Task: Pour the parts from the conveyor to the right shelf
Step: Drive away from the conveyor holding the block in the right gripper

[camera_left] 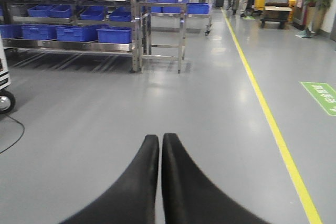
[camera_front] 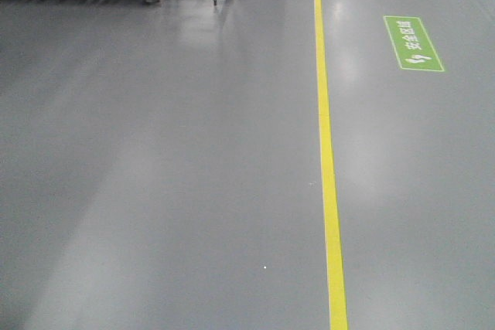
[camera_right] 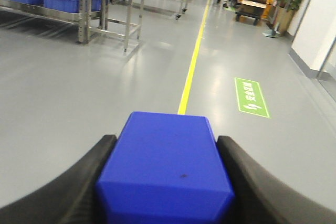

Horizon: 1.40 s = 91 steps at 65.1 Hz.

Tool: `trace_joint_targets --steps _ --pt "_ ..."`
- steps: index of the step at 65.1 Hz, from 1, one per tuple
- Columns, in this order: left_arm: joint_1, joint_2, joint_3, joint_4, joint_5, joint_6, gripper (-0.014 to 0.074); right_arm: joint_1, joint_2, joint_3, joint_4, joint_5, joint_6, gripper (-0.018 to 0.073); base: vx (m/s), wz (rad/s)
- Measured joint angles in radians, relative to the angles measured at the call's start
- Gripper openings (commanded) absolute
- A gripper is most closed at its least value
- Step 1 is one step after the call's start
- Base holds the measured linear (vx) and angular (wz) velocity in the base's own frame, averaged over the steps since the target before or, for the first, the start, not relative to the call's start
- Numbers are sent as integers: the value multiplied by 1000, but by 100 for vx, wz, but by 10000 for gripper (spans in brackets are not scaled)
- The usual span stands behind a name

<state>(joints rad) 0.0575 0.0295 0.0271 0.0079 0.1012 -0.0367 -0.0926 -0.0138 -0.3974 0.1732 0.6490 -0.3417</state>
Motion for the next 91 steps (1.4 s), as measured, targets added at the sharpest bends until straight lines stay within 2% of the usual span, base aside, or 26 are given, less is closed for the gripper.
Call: trace_joint_targets --steps 47,68,91 --pt "0 0 0 0 0 0 -6 0 0 0 1 0 0 -4 8 -13" --pt "0 0 0 0 0 0 -6 39 0 0 1 0 0 -4 27 -17" --pt "0 0 0 0 0 0 -6 39 0 0 1 0 0 -4 38 -6"
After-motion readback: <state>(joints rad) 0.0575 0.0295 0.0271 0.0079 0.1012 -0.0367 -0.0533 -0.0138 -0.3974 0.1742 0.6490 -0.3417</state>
